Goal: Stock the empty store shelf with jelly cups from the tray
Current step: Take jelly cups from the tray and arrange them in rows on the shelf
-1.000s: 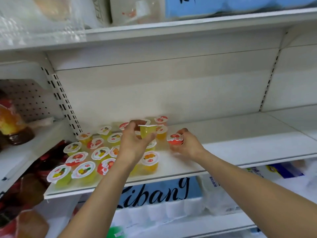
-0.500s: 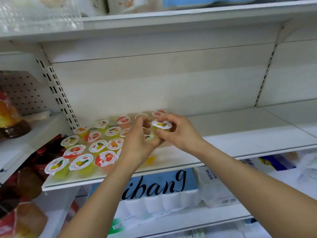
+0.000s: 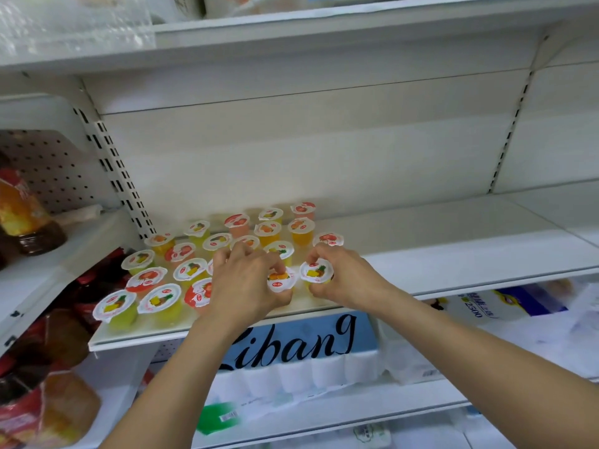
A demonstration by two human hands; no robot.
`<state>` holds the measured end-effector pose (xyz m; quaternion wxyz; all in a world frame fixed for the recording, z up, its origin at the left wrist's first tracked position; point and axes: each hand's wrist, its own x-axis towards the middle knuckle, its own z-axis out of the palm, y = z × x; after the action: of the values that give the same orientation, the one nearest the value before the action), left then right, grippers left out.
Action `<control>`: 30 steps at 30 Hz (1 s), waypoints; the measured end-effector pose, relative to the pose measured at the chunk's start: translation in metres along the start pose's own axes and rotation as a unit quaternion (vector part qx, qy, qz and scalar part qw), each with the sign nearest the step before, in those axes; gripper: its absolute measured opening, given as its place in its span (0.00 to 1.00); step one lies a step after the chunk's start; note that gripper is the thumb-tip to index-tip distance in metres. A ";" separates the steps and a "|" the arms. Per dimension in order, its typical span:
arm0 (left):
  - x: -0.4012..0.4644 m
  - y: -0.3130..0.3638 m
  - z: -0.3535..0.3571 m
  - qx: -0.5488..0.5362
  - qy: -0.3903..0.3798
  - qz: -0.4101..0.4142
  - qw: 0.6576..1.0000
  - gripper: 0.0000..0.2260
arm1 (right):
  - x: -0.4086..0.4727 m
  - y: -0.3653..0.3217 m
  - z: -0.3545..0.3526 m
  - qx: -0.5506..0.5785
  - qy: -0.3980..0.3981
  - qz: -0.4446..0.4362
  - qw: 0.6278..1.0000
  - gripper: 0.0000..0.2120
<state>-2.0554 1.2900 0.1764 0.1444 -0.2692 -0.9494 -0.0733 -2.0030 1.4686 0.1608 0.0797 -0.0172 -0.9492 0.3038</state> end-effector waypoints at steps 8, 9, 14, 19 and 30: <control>-0.011 0.032 0.001 -0.040 0.082 0.051 0.995 0.28 | -0.032 0.014 -0.031 -0.187 0.106 -0.085 0.973 0.22; -0.012 0.047 0.002 -0.063 0.108 0.066 0.990 0.28 | -0.042 0.022 -0.040 -0.192 0.140 -0.097 0.966 0.21; -0.009 0.153 0.021 -0.159 0.141 0.149 0.966 0.26 | -0.106 0.097 -0.088 -0.211 0.248 -0.048 0.944 0.22; -0.008 0.280 0.057 -0.230 0.079 0.221 0.944 0.28 | -0.203 0.188 -0.142 -0.223 0.254 0.080 0.938 0.24; -0.049 0.533 0.154 -0.290 -0.129 0.373 0.872 0.27 | -0.438 0.368 -0.201 -0.144 0.238 0.412 0.867 0.22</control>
<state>-1.7686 1.7493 0.0475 -0.0471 -0.6400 -0.7246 -0.2511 -1.5445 1.8486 0.0471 0.1677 -0.4901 -0.8411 0.1557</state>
